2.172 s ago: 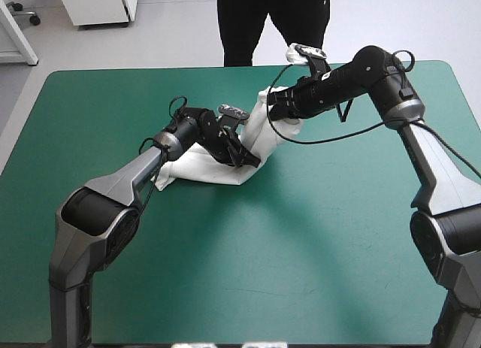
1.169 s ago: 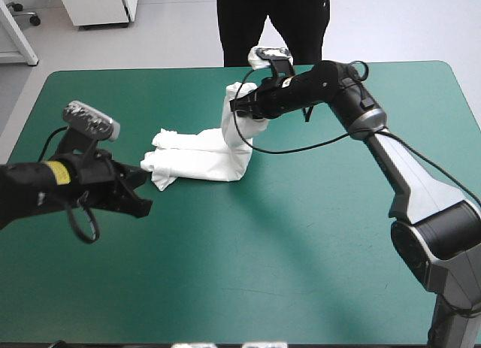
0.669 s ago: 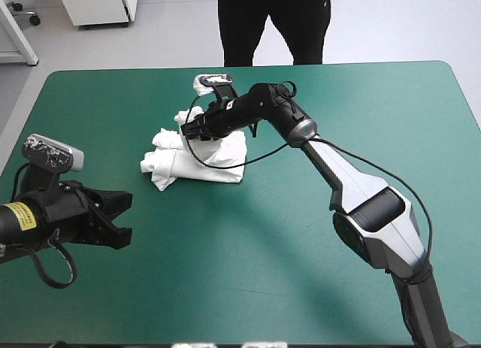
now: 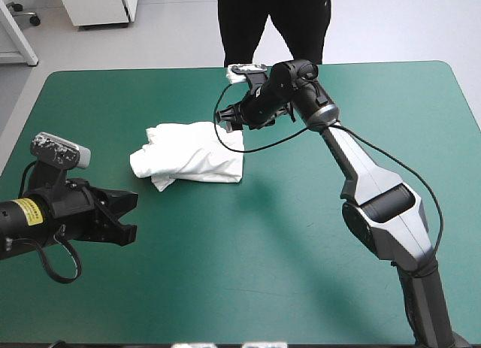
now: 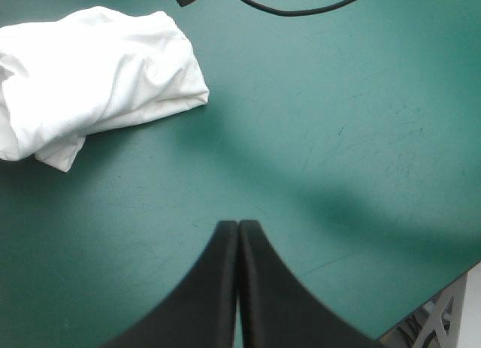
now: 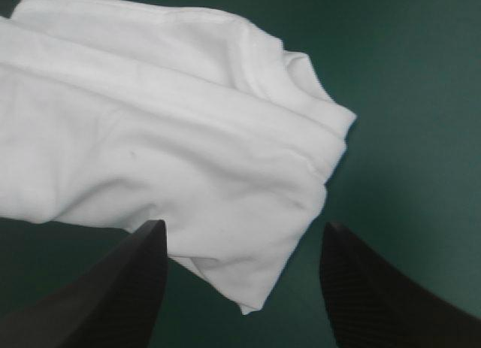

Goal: Fold the cloth

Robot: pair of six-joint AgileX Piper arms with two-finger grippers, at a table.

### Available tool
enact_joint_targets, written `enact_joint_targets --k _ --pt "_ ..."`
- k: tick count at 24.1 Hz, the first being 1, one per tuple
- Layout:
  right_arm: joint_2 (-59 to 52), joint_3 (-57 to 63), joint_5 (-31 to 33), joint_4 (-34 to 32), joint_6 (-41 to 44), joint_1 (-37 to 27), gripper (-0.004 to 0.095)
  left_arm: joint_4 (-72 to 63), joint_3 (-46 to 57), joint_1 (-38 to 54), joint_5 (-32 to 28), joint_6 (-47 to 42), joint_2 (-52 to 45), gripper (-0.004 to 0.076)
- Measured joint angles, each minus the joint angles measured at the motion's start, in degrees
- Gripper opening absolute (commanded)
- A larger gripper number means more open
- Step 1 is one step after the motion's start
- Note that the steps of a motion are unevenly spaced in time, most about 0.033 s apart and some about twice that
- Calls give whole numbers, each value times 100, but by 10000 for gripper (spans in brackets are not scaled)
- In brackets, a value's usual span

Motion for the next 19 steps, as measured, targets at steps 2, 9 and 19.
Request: enact_joint_targets --k 2,9,19 --pt "14 54 0 -5 18 -47 589 0 0 0 0 0 0 -9" --pt "375 79 -3 70 22 -52 594 0 0 0 0 0 0 -9" --pt "993 104 -13 309 -92 -52 505 0 0 0 0 0 6 -9"
